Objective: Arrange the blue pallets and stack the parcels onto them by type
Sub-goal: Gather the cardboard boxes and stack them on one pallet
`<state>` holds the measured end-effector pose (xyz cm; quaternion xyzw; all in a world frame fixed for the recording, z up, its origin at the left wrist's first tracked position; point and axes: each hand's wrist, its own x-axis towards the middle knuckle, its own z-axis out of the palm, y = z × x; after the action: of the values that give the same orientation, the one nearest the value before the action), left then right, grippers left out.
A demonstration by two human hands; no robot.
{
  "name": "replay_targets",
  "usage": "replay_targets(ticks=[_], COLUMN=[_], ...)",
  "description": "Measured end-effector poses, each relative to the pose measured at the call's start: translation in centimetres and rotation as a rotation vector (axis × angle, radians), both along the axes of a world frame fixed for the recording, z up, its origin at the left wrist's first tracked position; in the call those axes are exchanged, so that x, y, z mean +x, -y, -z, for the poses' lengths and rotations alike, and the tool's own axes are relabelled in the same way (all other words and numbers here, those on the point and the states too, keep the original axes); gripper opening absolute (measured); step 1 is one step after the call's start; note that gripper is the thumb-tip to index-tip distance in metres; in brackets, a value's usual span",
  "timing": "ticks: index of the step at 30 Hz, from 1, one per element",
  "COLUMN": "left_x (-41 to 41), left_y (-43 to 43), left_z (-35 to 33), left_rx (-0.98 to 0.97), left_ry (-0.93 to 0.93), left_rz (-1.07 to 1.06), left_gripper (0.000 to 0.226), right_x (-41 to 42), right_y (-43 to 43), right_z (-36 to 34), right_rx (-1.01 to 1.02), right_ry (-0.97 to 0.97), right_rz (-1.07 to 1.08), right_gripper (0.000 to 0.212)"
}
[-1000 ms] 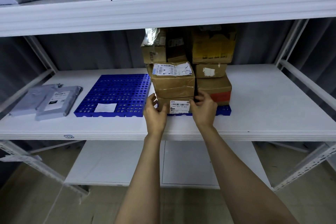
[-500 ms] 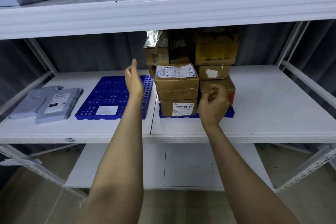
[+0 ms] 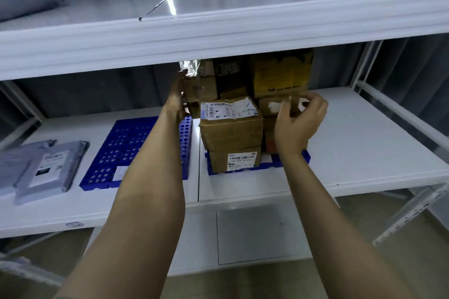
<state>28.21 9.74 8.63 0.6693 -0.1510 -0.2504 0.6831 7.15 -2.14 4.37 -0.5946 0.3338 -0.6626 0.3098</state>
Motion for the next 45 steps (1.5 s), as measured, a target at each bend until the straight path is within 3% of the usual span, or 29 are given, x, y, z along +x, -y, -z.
replay_targets(ticks=[12,24,38,45], left_x=[0.5,-0.9,-1.9,-3.1], left_y=[1.8,2.8,1.7,1.4], left_z=[0.5,-0.6,-0.5,-0.1], left_rx=[0.053,0.064,0.018,-0.001], left_ry=[0.03,0.056,0.037,0.048], left_rz=[0.021,0.005,-0.072,-0.057], left_gripper=[0.044,0.048,0.072,0.065], right_x=[1.0,1.6,1.1,1.0], right_y=[5.8,6.5,6.5,6.0], right_z=[-0.4,0.3,0.9,1.4], right_rx=[0.315,0.338,0.385,0.396], right_ry=[-0.068,-0.018,-0.068,-0.098], right_rz=[-0.254,-0.342,-0.352,-0.383], right_gripper=[0.053,0.061,0.063,0.058])
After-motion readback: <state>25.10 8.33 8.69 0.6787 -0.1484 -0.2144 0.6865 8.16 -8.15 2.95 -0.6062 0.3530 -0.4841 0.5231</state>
